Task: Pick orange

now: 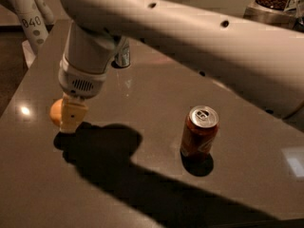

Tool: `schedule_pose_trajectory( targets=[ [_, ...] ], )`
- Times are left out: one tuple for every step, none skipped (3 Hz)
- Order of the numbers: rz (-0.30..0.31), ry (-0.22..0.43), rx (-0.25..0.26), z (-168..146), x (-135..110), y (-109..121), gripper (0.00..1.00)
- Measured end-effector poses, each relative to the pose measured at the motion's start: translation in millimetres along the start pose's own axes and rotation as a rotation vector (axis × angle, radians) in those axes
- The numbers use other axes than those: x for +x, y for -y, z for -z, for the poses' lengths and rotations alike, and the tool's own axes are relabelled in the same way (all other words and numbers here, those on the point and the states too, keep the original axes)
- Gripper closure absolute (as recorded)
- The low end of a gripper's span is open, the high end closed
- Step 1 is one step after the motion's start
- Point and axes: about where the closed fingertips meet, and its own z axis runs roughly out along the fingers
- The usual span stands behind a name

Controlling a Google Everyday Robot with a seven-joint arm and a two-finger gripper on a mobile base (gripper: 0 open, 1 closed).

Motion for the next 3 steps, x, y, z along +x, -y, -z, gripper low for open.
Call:
schedule_pose_trajectory(
  targets=[
    [-0.015,0.029,0.029,28,2,15,1.00],
    [-0.051,0.062,0.085,64,23,25,1.00],
    [-0.052,0.062,0.086,64,23,24,1.00]
  ],
)
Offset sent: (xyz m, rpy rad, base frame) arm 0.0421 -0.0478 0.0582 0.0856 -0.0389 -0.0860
